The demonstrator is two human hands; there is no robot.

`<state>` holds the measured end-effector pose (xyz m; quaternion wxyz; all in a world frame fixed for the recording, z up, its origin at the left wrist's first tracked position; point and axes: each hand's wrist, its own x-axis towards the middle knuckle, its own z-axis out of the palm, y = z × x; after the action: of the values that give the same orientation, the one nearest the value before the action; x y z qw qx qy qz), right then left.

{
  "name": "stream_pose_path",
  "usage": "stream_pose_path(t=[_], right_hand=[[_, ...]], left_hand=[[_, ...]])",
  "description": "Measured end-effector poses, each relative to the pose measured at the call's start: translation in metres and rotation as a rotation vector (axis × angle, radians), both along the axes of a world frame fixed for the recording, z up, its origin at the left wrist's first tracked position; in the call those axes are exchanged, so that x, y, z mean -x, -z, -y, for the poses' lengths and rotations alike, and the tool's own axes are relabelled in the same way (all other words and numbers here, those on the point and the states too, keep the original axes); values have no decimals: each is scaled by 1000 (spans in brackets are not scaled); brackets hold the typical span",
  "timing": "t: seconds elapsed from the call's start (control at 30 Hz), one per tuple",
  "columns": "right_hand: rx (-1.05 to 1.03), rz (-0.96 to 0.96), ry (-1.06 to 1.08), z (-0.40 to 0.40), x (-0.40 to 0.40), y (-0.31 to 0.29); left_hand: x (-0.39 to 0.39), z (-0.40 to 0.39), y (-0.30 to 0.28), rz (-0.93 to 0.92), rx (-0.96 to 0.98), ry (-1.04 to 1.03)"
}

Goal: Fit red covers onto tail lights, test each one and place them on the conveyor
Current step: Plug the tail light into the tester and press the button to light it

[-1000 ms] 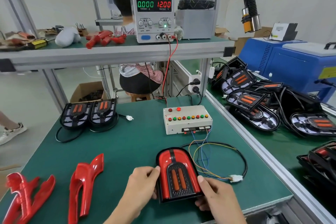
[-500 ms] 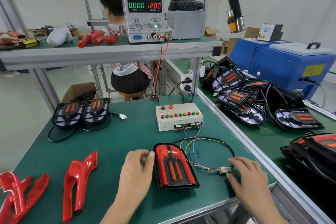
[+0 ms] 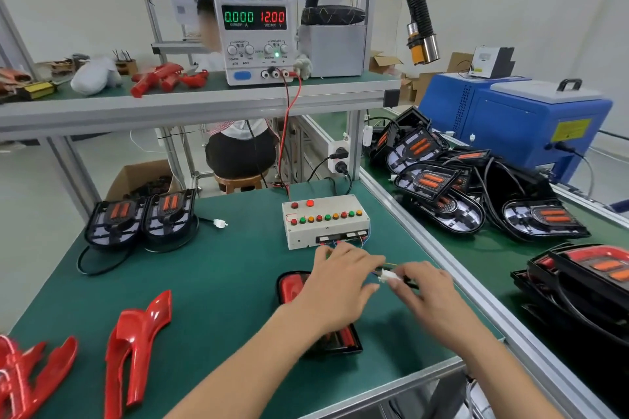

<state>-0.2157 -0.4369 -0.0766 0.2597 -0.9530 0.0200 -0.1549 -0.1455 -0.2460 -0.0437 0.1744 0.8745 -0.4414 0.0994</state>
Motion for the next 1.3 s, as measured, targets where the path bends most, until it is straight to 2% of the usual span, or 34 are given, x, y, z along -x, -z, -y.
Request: stream_pose_path(t=[0.17, 0.3, 0.43, 0.53, 0.63, 0.73, 0.9, 1.03, 1.1, 1.2, 1.3], right_hand=[[6, -14, -35, -5, -8, -17], [40, -15, -34, -3, -11, -17], [-70, 0, -73, -3, -9, -19], [-138, -26, -115, -1, -7, -22], [-223, -42, -125, 0, -6, -24], [-350, -23, -120, -1, -5, -23], [-551, -21, -141, 1, -3, -21], [-660, -22, -142, 3, 1, -20], [-692, -16, -117, 4, 4, -21], [-692, 13, -24, 8, 11, -20], [-599, 87, 43, 11, 24, -16]], left_hand=[[-24, 7, -11, 36, -40, 111], [-35, 3, -16, 177, -86, 209], [-42, 1, -11, 356, -116, 305], [-45, 3, -4, 426, -140, 363], [-48, 6, 0, 415, -82, 444], [-49, 7, -2, 298, 36, 513], [-48, 9, -7, 189, 85, 558], [-49, 8, -7, 111, 112, 552], [-50, 12, -8, 130, 91, 539], [-58, 16, -5, 160, 26, 370], [-63, 17, 3, 197, -102, 212]])
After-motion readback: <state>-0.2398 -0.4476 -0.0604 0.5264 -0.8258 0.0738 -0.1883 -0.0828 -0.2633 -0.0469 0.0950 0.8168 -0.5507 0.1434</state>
